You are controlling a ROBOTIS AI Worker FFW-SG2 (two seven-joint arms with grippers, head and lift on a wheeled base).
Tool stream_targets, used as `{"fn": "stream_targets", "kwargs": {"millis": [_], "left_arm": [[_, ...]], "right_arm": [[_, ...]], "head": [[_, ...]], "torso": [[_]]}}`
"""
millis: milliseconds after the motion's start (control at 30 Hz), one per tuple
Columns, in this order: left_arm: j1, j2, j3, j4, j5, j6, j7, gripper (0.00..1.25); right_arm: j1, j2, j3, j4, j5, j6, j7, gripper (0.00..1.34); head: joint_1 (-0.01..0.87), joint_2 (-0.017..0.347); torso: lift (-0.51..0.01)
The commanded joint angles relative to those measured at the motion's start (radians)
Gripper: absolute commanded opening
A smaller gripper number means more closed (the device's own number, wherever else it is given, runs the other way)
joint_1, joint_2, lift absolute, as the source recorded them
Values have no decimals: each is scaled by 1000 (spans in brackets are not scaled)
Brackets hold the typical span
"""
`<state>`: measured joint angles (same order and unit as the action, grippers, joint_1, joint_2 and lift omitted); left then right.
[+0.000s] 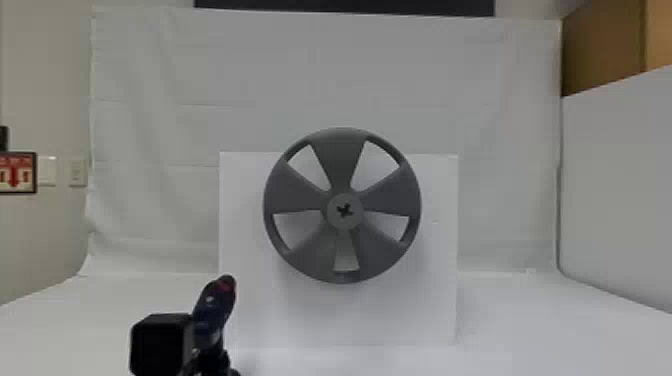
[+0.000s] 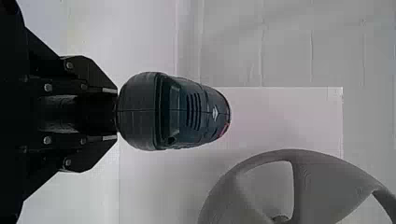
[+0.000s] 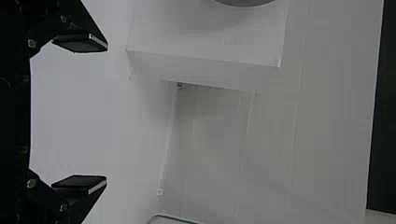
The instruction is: Grasp the drill and bring into the middle of wheel
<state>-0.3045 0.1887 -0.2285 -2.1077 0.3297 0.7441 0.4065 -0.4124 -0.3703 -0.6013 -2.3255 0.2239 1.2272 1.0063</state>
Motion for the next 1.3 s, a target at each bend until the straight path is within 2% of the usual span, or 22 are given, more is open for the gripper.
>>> {"fn": "stream_targets", "kwargs": {"millis": [0, 467, 833, 1100, 1167, 1233, 1267], "left_arm": [[1, 0, -3, 3, -14, 0, 0, 40], [1, 0, 0, 15, -28, -8, 0, 58], [5, -2, 11, 15, -12, -11, 0, 620], [5, -2, 20, 23, -9, -11, -5, 1212], [4, -2, 29, 31, -9, -9, -29, 1250], [1, -8, 58, 46, -15, -9, -98, 1250], [-1, -14, 81, 57, -24, -9, -155, 1250]], "right_arm": [[1, 2, 0, 0, 0, 0, 0, 1058], [0, 4, -2, 0, 0, -2, 0, 1058], [0, 7, -3, 0, 0, -3, 0, 1058], [1, 7, -3, 0, 0, -3, 0, 1058], [1, 7, -5, 0, 0, -2, 0, 1058], [1, 7, -8, 0, -1, -3, 0, 1058], [1, 7, -9, 0, -1, -3, 0, 1058]], "head": [[0, 0], [0, 0], [0, 0], [0, 0], [0, 0], [0, 0], [0, 0]], "torso": [[-406], [-406], [-406], [-406], [-406], [-406], [-406]]}}
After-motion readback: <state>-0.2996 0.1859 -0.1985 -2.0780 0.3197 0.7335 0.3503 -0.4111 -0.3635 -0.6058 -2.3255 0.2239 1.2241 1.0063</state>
